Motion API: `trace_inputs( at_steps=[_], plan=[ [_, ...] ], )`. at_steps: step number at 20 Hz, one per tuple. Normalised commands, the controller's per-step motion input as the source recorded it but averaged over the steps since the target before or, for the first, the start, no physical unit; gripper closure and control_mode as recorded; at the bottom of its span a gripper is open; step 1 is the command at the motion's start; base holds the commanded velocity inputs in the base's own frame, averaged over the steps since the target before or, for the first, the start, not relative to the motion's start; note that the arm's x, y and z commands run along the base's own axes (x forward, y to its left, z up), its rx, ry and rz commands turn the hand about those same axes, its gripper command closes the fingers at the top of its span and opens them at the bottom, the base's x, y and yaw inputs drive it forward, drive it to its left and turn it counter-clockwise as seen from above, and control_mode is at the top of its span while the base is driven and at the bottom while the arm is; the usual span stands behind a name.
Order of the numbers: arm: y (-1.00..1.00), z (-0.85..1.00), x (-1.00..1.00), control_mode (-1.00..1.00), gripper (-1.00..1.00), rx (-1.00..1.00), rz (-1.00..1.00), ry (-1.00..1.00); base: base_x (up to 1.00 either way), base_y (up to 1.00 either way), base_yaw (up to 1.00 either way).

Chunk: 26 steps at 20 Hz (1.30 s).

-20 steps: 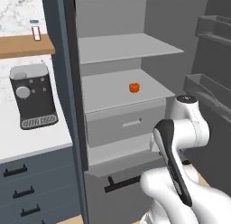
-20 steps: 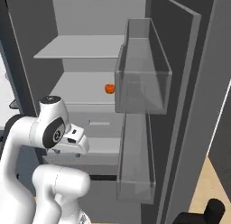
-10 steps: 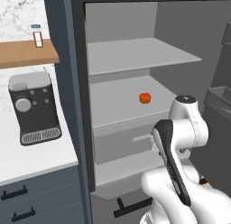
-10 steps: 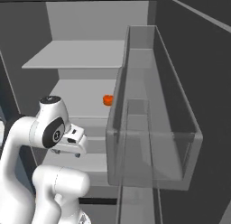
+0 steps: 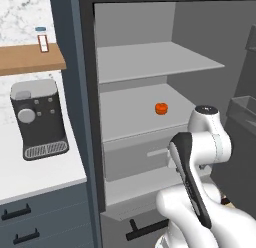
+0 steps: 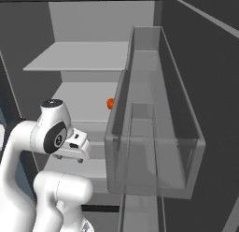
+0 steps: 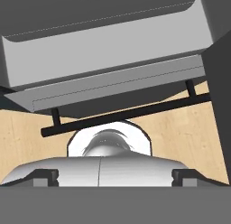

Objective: Place one squash and one steak in each tupperware on the nearby counter, to pack two identical lunches.

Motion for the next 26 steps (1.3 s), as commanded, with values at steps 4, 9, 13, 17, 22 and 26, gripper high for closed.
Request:
trace_inputs(
  at_steps=[4,9,13,17,22,26],
  plan=[
    [0.0,0.0,0.0,1.0,-1.0,0.0,0.0,0.0,0.06,0.0,0.0],
    [0.0,0.0,0.0,1.0,-1.0,0.0,0.0,0.0,0.03,0.0,0.0],
    [0.0,0.01,0.12,-1.0,-1.0,0.0,0.07,-0.35,0.04,0.0,0.0],
    [-0.03,0.12,0.11,-1.0,-1.0,0.0,0.11,-0.63,0.0,0.0,0.0],
    [-0.04,0.29,0.28,-1.0,-1.0,0.0,0.09,-0.53,0.0,0.0,0.0],
    [-0.15,0.13,0.54,-1.0,-1.0,0.0,0.0,-0.49,0.0,0.0,0.0]
  ],
)
